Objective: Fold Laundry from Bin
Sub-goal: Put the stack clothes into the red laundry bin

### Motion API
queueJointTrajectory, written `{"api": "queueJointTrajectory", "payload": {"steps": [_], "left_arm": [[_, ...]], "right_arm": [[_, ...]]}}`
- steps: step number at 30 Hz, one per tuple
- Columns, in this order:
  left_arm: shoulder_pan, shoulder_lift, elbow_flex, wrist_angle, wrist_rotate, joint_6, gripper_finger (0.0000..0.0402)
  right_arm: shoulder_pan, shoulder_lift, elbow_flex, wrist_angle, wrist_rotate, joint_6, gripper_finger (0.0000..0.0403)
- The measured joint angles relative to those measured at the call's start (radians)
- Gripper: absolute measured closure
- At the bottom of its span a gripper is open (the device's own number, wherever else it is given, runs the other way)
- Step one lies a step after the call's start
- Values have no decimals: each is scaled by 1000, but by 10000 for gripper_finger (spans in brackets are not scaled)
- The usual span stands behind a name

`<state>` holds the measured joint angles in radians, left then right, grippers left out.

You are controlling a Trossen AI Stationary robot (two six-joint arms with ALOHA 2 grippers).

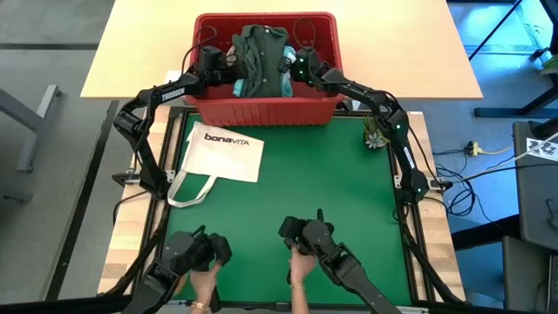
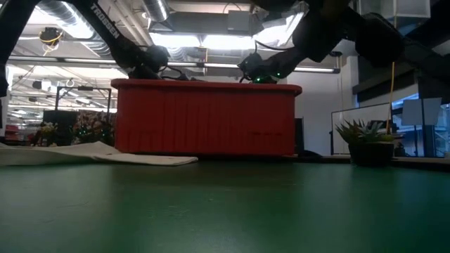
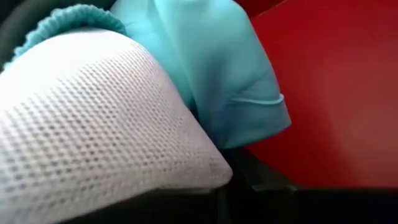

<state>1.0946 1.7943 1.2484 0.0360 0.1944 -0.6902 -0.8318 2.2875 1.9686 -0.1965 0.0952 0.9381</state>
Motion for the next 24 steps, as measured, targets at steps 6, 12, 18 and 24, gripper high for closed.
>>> {"api": "queueJointTrajectory", "payload": {"steps": [6,12,18,24], "left_arm": [[-2,0,0,3,-7,59,380],[6,0,0,2,11,66,377],[38,0,0,5,69,67,338],[66,0,0,6,77,67,286]], "right_arm": [[-2,0,0,14,5,0,397],[-2,0,0,13,10,-1,397],[-2,0,0,12,10,-1,396],[-2,0,0,14,10,-1,344]]}}
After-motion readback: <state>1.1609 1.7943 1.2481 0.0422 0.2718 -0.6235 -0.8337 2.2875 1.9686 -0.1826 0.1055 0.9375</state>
